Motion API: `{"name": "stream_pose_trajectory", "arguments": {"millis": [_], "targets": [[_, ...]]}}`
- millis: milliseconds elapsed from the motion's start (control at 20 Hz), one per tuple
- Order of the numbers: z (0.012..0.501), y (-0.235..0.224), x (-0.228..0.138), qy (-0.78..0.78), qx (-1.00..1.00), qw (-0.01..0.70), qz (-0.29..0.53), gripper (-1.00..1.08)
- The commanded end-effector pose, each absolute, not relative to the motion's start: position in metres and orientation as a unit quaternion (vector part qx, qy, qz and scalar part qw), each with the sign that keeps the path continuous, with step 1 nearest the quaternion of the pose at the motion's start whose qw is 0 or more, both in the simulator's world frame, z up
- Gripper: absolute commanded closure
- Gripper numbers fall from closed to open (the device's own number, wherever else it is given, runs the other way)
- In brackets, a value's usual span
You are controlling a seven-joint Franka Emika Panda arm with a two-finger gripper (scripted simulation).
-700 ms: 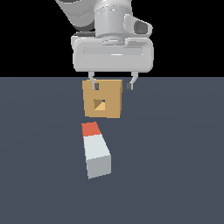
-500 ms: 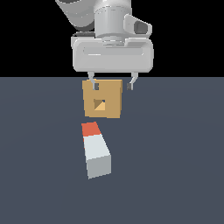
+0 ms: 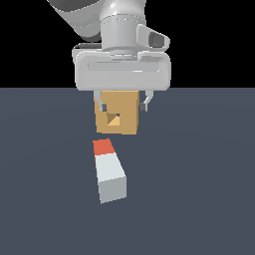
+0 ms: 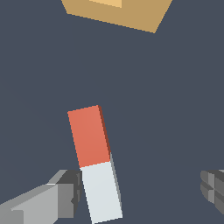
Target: Insert the peg into the horizontal hole in a box.
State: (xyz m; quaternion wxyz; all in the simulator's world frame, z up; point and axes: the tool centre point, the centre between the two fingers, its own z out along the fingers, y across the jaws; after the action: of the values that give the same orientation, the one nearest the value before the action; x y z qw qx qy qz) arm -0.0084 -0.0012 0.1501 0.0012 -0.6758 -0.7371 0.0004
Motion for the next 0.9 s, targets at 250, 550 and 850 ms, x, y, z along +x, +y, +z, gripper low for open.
{"name": "stream_pose_trajectory", "arguments": {"millis": [250, 550, 850], "targets": [[0.118, -0.036, -0.024, -0.767, -0.641, 0.001, 0.0, -0.92], [0.093, -0.063, -0.033, -0.789, -0.614, 0.0, 0.0, -0.92], [0.079, -0.08, -0.037, -0.802, -0.597, 0.0, 0.0, -0.92]]}}
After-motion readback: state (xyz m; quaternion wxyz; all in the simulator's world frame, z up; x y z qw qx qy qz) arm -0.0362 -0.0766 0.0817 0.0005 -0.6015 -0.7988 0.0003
